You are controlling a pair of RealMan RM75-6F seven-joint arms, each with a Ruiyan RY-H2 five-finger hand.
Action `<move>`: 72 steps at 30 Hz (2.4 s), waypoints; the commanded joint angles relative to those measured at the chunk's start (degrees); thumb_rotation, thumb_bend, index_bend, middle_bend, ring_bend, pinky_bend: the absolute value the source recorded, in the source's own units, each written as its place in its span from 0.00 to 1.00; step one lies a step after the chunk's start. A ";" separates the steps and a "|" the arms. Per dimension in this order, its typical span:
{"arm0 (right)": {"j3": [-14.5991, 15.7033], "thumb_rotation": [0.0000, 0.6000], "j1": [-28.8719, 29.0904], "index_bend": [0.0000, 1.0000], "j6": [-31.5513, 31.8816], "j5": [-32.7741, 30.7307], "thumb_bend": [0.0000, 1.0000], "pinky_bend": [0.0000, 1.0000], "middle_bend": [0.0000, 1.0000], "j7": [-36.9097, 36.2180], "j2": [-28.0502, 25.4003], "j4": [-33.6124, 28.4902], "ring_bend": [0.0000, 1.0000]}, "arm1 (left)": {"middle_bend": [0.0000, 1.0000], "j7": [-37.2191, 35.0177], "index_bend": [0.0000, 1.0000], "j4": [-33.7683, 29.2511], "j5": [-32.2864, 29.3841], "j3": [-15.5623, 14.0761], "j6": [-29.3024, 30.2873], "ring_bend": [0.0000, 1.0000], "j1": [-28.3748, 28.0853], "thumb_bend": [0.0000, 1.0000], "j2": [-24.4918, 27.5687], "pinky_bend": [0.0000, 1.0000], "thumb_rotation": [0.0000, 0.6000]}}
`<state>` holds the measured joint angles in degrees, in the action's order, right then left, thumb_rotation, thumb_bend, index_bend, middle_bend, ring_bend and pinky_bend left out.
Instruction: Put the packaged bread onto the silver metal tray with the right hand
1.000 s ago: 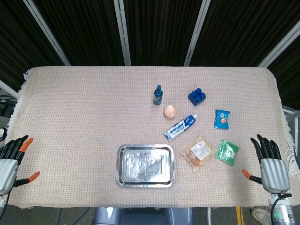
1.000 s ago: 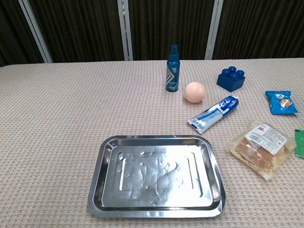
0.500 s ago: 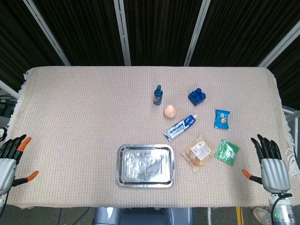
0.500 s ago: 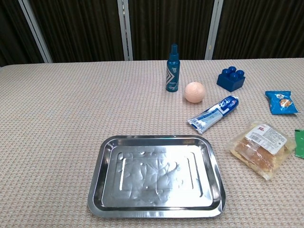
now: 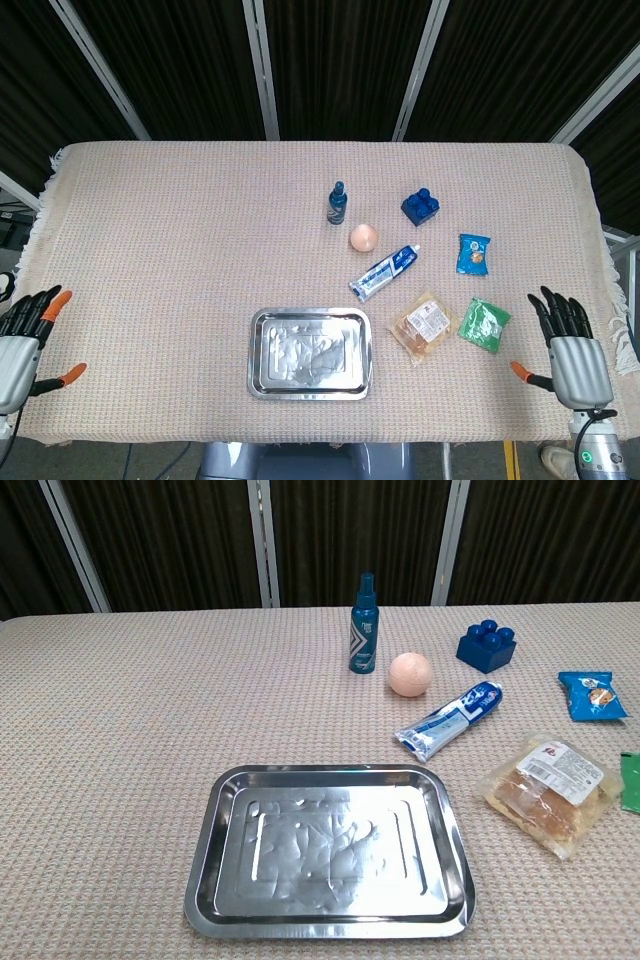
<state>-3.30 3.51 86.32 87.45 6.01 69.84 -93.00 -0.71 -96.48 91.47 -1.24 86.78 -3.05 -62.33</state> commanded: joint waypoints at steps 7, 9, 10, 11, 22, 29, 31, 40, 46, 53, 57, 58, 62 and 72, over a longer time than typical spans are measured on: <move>0.42 1.00 4.13 0.07 -6.64 1.56 0.00 0.00 0.00 -3.29 -1.94 -3.44 0.00 | 0.00 0.02 0.06 0.14 0.20 0.07 -0.46 0.00 -0.42 0.13 -0.16 0.00 1.00; 0.24 1.00 5.59 0.06 -8.68 1.91 0.00 0.00 0.00 -3.76 -2.62 -4.25 0.00 | 0.00 -0.05 0.06 0.19 0.14 0.04 -0.64 0.00 -0.48 0.13 -0.17 0.00 1.00; 0.09 1.00 6.57 0.06 -9.95 2.23 0.00 0.00 0.00 -3.78 -2.87 -4.68 0.00 | 0.00 -0.07 0.06 0.23 0.07 0.05 -0.71 0.00 -0.51 0.13 -0.18 0.00 1.00; -0.10 1.00 7.56 0.05 -11.26 2.40 0.00 0.00 0.00 -3.78 -3.09 -5.09 0.00 | 0.00 -0.05 0.06 0.29 0.00 0.07 -0.77 0.00 -0.53 0.13 -0.19 0.00 1.00; -2.94 1.00 19.41 0.00 -28.78 -2.64 0.00 0.00 0.00 -1.55 0.28 -4.69 0.00 | 0.00 0.31 0.06 0.51 -0.91 0.21 -1.51 0.00 -0.73 0.13 -0.18 0.00 1.00; -3.14 1.00 24.21 0.00 -36.60 -7.51 0.00 0.00 0.00 0.97 4.34 -1.30 0.00 | 0.00 0.13 0.06 1.07 -1.68 0.36 -2.63 0.00 -1.20 0.13 -0.55 0.00 1.00; -2.98 1.00 25.24 0.00 -38.29 -8.65 0.00 0.00 0.00 1.45 5.43 -0.07 0.00 | 0.00 -0.03 0.06 1.33 -1.87 0.35 -2.97 0.00 -1.33 0.13 -0.76 0.00 1.00; -2.43 1.00 28.24 0.00 -42.55 -12.79 0.00 0.00 0.00 3.46 8.31 4.09 0.00 | 0.00 -0.76 0.06 2.50 -2.50 0.47 -3.40 0.00 -1.47 0.13 -1.27 0.00 1.00; -1.75 1.00 29.23 0.05 -43.98 -15.01 0.00 0.00 0.00 4.48 8.20 4.39 0.00 | 0.00 -1.11 0.06 3.04 -2.89 0.38 -3.58 0.00 -1.37 0.13 -1.61 0.00 1.00; -1.17 1.00 29.83 0.24 -44.11 -15.91 0.01 0.22 0.15 4.89 8.83 5.49 0.06 | 0.00 -1.24 0.06 3.26 -2.92 0.46 -3.51 0.00 -1.41 0.13 -1.65 0.00 1.00; -1.15 1.00 29.92 0.40 -43.17 -15.01 0.05 0.45 0.28 3.70 9.29 6.30 0.24 | 0.00 -1.18 0.07 3.25 -3.04 0.43 -3.58 0.00 -1.41 0.13 -1.65 0.00 1.00; -1.12 1.00 29.95 0.44 -43.06 -14.71 0.06 0.48 0.31 3.27 9.40 6.54 0.28 | 0.00 -1.17 0.07 3.24 -3.03 0.42 -3.58 0.00 -1.40 0.13 -1.66 0.00 1.00; -0.78 1.00 30.13 0.53 -42.99 -13.39 0.10 0.56 0.40 1.08 9.51 7.48 0.38 | 0.00 -1.10 0.07 3.05 -2.95 0.42 -3.40 0.00 -1.36 0.13 -1.61 0.00 1.00; -0.59 1.00 29.65 0.57 -37.49 -6.53 0.11 0.61 0.44 -2.01 4.92 0.12 0.43 | 0.00 -0.83 0.07 2.65 -2.66 0.51 -3.28 0.00 -1.53 0.13 -1.49 0.00 1.00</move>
<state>-3.78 33.14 47.53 79.31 4.56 76.20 -90.76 -1.56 -93.80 88.80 -0.75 83.50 -4.56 -63.81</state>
